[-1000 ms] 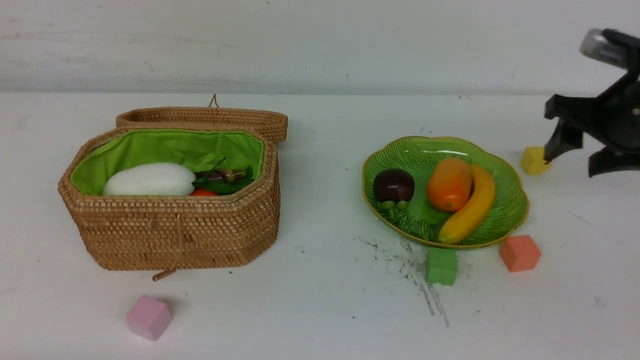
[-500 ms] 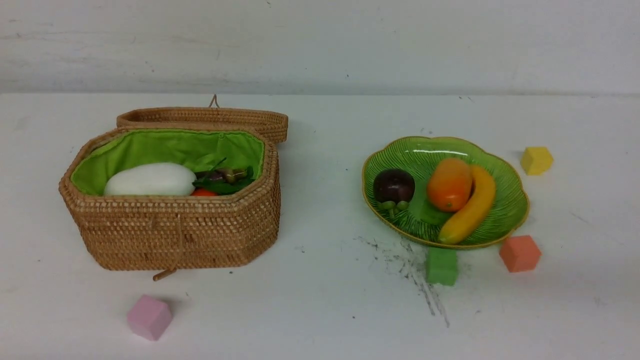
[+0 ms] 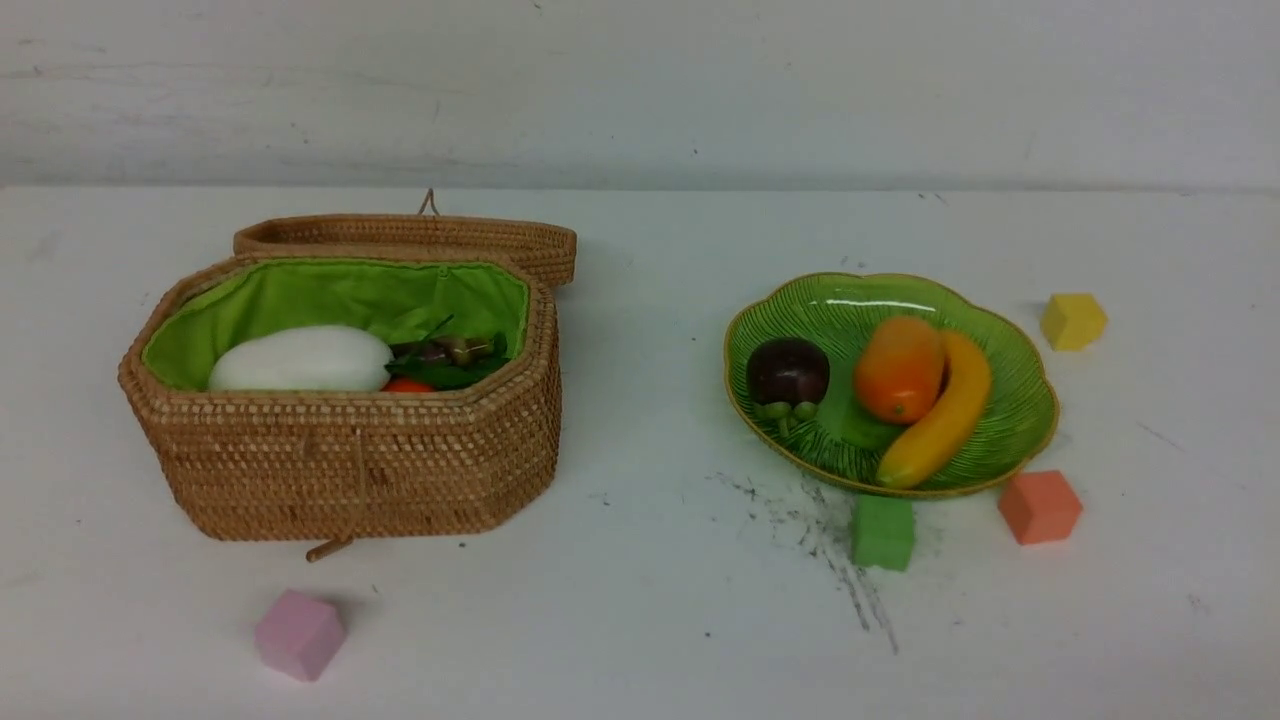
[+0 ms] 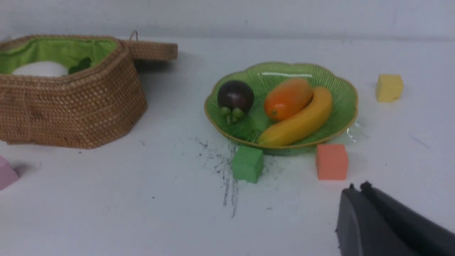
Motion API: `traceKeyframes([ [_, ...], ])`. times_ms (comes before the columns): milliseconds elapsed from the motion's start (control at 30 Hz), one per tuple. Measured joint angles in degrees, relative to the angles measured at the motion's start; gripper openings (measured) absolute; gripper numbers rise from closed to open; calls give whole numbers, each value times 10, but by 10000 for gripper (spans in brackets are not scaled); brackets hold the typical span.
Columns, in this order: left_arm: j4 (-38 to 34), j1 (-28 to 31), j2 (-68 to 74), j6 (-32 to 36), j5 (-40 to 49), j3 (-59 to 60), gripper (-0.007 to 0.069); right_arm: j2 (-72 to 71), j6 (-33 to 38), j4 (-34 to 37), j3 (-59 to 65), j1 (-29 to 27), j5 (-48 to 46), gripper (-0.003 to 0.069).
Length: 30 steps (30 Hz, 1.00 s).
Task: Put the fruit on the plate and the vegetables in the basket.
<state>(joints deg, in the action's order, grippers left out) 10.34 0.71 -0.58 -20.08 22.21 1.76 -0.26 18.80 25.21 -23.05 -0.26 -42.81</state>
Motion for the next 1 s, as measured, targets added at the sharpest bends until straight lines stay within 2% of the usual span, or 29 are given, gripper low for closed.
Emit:
traceKeyframes([
  [133, 0, 0, 0, 0, 2, 0, 239, -6, 1, -16, 2, 0, -18, -6],
  [200, 0, 0, 0, 0, 3, 0, 239, -6, 1, -53, 2, 0, 0, -5],
  [267, 0, 0, 0, 0, 3, 0, 239, -6, -14, -120, 6, 0, 28, -3],
  [400, 0, 0, 0, 0, 4, 0, 239, -6, -142, -252, 43, 0, 99, -1],
  [500, 0, 0, 0, 0, 5, 0, 239, -6, -225, -302, 91, 0, 120, 1],
  [667, 0, 0, 0, 0, 5, 0, 239, -6, -270, -316, 166, 0, 143, 3],
  [1000, 0, 0, 0, 0, 5, 0, 239, -6, -257, -303, 237, 0, 199, 12],
])
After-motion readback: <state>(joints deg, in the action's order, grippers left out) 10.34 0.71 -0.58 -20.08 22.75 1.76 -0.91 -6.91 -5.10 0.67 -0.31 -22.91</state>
